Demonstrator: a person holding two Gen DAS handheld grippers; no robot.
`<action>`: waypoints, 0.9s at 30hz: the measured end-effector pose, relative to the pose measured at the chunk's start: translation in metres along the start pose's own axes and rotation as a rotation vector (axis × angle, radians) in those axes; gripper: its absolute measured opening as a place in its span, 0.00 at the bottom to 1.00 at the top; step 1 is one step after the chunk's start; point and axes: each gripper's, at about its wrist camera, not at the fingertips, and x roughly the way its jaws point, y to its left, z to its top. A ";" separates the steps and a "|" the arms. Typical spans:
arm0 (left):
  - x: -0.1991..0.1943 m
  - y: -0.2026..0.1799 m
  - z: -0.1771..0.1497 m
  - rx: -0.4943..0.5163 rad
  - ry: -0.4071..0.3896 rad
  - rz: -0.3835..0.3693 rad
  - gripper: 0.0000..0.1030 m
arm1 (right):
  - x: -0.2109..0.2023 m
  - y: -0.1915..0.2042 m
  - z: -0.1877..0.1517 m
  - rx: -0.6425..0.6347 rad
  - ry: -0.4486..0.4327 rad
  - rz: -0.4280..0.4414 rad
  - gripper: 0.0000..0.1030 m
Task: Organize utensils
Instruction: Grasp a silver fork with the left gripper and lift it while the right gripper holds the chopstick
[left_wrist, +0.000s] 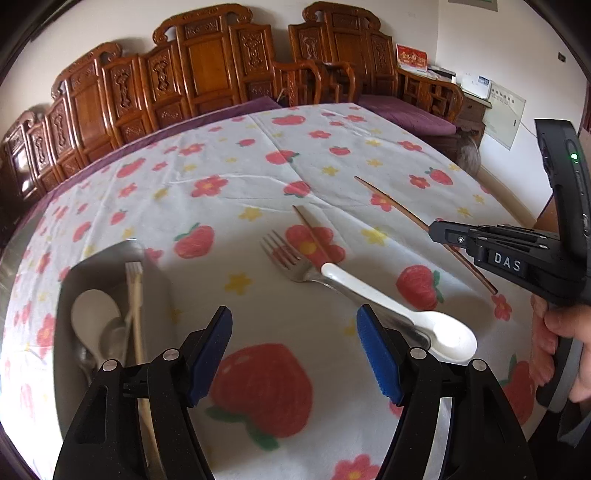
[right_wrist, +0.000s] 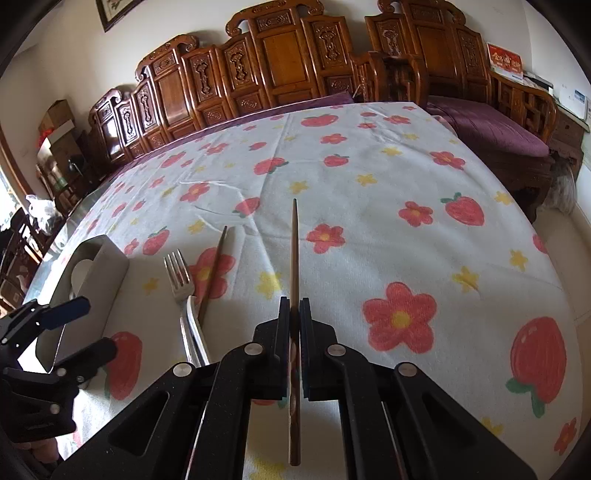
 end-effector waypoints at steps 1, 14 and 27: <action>0.007 -0.002 0.002 -0.007 0.013 -0.005 0.65 | 0.001 -0.001 0.000 0.000 0.002 0.000 0.06; 0.062 -0.014 0.011 -0.113 0.137 -0.049 0.65 | 0.003 -0.015 0.004 0.074 0.001 0.062 0.06; 0.059 -0.007 0.010 -0.175 0.147 -0.097 0.16 | 0.003 -0.004 0.006 0.038 -0.001 0.070 0.06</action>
